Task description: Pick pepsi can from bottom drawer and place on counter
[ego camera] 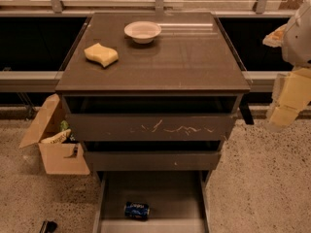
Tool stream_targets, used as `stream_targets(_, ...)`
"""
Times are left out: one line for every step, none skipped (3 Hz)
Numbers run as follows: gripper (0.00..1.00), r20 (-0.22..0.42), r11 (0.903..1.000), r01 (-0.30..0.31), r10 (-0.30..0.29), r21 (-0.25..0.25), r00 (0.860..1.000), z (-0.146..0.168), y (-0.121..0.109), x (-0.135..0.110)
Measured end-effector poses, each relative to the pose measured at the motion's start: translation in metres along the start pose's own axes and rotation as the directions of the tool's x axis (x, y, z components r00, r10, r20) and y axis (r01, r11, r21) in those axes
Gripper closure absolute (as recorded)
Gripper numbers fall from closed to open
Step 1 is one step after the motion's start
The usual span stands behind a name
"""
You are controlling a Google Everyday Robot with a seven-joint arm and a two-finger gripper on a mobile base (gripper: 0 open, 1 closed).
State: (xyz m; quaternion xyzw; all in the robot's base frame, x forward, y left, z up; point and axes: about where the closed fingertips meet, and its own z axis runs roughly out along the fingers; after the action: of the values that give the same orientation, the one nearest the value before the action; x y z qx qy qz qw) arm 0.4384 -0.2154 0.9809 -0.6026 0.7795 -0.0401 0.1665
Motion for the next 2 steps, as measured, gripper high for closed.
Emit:
stream_targets(0.00,0.000,1.0000,0.000,0.000,0.000,1.000,0.000,0.000,0.000)
stream_targets(0.00,0.060,0.9994,0.026,-0.025,-0.022,0.998,0.021,0.011,-0.009)
